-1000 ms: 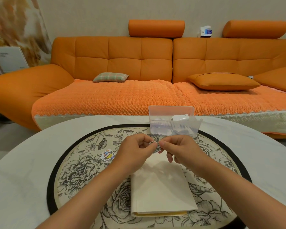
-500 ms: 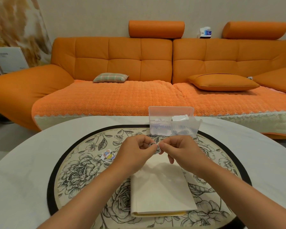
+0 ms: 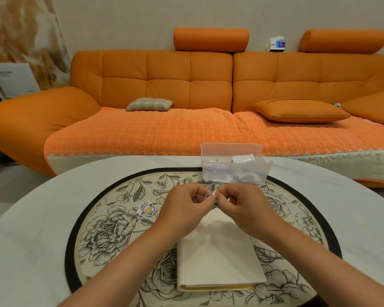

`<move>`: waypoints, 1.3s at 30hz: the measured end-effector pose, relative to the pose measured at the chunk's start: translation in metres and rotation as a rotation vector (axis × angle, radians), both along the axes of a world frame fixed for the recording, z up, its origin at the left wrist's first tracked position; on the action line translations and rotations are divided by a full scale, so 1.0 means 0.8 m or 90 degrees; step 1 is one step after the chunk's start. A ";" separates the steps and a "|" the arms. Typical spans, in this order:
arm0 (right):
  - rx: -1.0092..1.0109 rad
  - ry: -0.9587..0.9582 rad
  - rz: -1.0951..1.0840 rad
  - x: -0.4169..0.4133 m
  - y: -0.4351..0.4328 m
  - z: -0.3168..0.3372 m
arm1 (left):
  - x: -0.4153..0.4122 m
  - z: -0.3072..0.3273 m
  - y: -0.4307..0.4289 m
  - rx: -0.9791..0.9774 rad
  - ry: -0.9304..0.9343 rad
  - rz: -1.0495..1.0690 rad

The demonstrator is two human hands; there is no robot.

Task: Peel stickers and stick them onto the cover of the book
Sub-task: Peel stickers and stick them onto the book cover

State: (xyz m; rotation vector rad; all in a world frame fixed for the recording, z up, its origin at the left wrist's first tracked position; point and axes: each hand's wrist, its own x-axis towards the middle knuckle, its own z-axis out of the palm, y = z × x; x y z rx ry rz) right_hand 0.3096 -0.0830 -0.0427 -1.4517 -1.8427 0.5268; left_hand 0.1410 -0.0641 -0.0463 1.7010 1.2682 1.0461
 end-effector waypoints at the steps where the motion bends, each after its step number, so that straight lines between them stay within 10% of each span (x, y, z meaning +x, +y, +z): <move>1: -0.011 0.025 -0.001 0.000 0.000 0.001 | -0.001 0.000 0.001 -0.003 0.000 0.002; 8: -0.084 0.181 0.010 0.002 -0.001 0.011 | -0.006 0.005 0.004 -0.019 -0.015 -0.002; 39: 0.002 0.089 0.006 -0.005 -0.005 0.010 | -0.001 0.005 -0.003 -0.004 -0.014 0.003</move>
